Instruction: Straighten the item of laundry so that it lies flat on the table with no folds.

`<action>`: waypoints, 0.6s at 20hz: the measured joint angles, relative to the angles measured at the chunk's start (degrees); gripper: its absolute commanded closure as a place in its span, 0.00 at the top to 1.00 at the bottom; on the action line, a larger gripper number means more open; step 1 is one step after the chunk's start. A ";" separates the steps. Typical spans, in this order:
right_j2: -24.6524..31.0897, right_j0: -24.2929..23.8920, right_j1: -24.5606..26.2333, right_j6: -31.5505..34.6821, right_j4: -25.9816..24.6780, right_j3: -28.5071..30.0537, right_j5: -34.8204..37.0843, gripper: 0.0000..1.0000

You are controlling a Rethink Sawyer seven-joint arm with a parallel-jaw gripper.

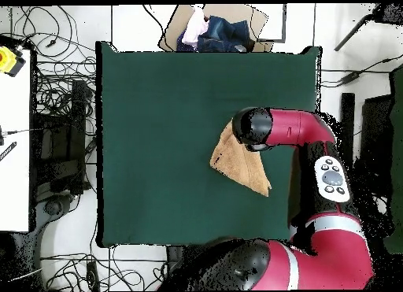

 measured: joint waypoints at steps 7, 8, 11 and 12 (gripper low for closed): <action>0.32 -0.01 0.61 0.00 0.00 -0.01 0.00 1.00; 0.32 -0.01 0.83 0.00 0.00 -0.01 0.00 1.00; 0.33 -0.01 1.41 0.00 0.00 0.00 0.00 1.00; 0.33 -0.01 1.67 0.00 0.00 -0.01 0.00 1.00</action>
